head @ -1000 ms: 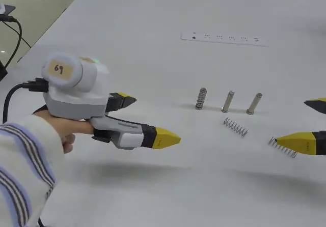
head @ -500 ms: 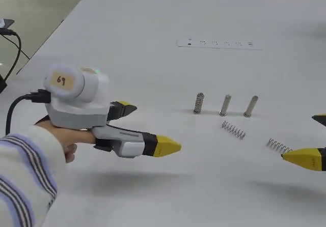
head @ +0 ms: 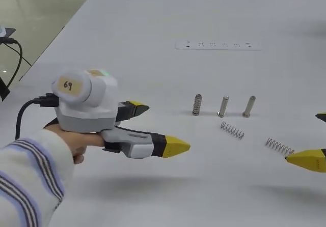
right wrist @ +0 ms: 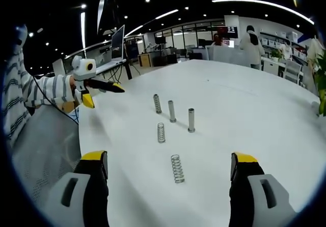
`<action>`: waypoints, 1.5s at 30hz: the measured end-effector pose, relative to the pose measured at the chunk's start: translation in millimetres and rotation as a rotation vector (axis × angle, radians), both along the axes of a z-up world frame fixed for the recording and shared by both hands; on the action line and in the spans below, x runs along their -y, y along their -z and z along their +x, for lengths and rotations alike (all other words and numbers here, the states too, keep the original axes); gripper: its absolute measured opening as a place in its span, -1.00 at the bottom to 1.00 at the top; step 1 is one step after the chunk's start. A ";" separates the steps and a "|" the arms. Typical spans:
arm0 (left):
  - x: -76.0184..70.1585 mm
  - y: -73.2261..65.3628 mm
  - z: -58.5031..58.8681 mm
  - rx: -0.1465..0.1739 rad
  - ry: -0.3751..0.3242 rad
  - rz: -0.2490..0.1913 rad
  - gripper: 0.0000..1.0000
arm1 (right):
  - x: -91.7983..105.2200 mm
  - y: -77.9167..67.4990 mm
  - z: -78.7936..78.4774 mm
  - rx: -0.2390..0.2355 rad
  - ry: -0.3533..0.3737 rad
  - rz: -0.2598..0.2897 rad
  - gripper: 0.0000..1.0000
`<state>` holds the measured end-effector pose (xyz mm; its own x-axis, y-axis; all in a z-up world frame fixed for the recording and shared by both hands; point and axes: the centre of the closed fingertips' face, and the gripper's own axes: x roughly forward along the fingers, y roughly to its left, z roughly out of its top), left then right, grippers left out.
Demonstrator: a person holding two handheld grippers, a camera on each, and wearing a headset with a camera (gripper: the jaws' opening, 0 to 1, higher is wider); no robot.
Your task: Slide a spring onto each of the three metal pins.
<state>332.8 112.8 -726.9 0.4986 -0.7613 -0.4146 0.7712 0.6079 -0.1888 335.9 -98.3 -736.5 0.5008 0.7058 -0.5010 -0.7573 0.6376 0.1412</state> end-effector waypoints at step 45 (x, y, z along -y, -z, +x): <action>109.8 20.8 22.1 0.057 0.349 0.213 -0.05 | 6.9 10.4 -22.2 -0.044 -0.064 -0.012 0.96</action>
<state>354.9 3.0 -747.7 0.2522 -0.7891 -0.5601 0.9437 0.3285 -0.0379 313.6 -105.2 -746.9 0.4322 0.7293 -0.5304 -0.7895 0.5903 0.1683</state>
